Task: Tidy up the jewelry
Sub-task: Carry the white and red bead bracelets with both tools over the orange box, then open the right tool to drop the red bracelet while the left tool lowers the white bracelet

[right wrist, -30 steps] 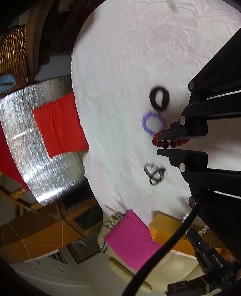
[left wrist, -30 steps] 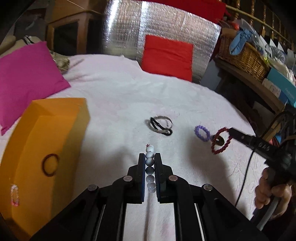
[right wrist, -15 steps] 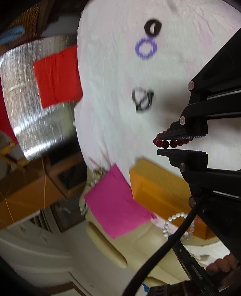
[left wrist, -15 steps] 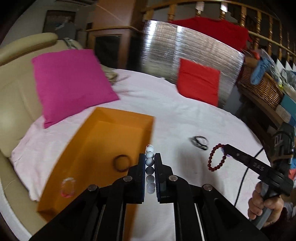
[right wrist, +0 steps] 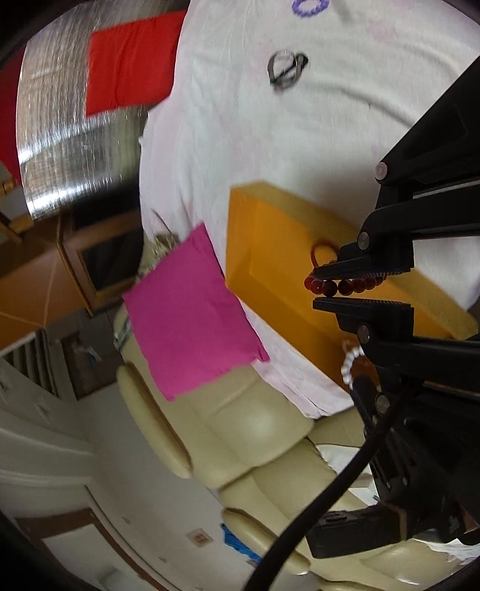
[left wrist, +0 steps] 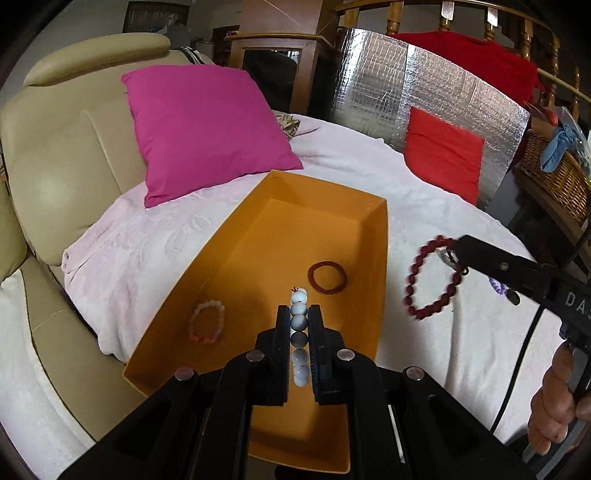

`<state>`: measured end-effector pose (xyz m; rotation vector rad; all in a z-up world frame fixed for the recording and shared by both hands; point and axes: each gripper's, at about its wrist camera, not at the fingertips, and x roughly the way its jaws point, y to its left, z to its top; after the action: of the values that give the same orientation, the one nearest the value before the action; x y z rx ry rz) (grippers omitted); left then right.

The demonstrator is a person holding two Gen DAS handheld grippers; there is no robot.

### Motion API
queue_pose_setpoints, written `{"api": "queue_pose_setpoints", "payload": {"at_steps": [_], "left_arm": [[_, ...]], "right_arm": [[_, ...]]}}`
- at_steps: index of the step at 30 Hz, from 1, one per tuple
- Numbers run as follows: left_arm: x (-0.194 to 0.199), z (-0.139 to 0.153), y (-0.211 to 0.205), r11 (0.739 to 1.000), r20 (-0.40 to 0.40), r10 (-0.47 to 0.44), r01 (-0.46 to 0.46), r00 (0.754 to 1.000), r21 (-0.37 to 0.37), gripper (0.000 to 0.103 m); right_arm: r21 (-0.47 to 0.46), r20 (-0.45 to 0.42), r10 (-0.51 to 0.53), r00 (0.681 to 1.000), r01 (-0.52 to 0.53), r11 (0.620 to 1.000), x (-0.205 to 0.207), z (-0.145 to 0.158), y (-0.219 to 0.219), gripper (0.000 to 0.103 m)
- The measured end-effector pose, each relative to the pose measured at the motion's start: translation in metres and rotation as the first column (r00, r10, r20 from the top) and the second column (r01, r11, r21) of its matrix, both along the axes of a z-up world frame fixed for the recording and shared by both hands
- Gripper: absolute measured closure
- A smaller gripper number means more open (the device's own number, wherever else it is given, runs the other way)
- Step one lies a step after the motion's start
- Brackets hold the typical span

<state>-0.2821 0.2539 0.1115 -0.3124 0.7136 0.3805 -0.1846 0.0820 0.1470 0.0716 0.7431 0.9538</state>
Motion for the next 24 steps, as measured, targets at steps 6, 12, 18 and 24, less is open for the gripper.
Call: {"api": "queue_pose_setpoints", "payload": {"at_steps": [6, 12, 18, 24], "left_arm": [[-0.009, -0.001, 0.002, 0.999, -0.007, 0.026, -0.026, 1.0, 0.026, 0.094], [-0.007, -0.008, 0.007, 0.998, -0.026, 0.046, -0.044, 0.999, 0.043, 0.094], [-0.003, -0.015, 0.009, 0.997, -0.046, 0.055, -0.052, 0.997, 0.052, 0.094], [0.003, -0.03, 0.01, 0.997, -0.084, 0.057, -0.053, 0.995, 0.048, 0.094]], "right_arm": [[-0.047, -0.009, 0.036, 0.999, -0.036, 0.998, -0.007, -0.011, 0.027, 0.092], [-0.087, -0.049, 0.052, 0.997, -0.056, 0.995, -0.003, -0.029, 0.038, 0.092], [-0.113, -0.072, 0.061, 0.996, -0.069, 0.991, 0.0, -0.043, 0.046, 0.092], [-0.13, -0.09, 0.057, 0.994, -0.069, 0.989, 0.005, -0.054, 0.052, 0.092]]}}
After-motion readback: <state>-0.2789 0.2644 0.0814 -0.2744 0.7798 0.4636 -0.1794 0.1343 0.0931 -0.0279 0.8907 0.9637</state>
